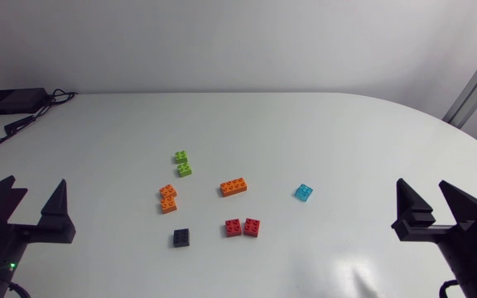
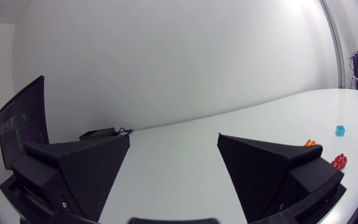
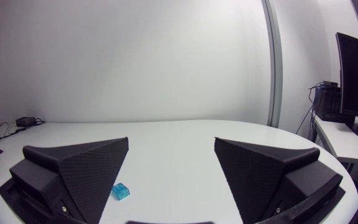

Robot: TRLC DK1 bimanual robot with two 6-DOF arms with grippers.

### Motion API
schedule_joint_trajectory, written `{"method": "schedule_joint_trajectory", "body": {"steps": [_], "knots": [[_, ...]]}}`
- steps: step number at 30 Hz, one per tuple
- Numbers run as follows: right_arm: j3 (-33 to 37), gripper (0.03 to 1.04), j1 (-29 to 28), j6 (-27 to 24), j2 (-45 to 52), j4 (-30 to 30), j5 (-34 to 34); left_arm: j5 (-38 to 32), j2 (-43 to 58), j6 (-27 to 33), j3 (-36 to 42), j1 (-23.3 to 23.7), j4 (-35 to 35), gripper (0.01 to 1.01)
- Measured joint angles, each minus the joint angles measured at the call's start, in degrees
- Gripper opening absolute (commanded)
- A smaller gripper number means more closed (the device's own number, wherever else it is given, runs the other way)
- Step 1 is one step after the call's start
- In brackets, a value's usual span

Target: Separate the duplo bricks

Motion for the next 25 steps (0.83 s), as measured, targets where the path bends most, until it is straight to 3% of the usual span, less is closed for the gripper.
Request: {"method": "schedule_joint_trajectory", "body": {"steps": [18,25], "knots": [[0.0,1.00,0.0,0.2,0.0,-0.2,0.6,0.0,0.0,-0.4,0.0,1.6,-0.1,0.987],[0.0,1.00,0.0,0.2,0.0,-0.2,0.6,0.0,0.0,-0.4,0.0,-1.6,-0.3,0.987]]}}
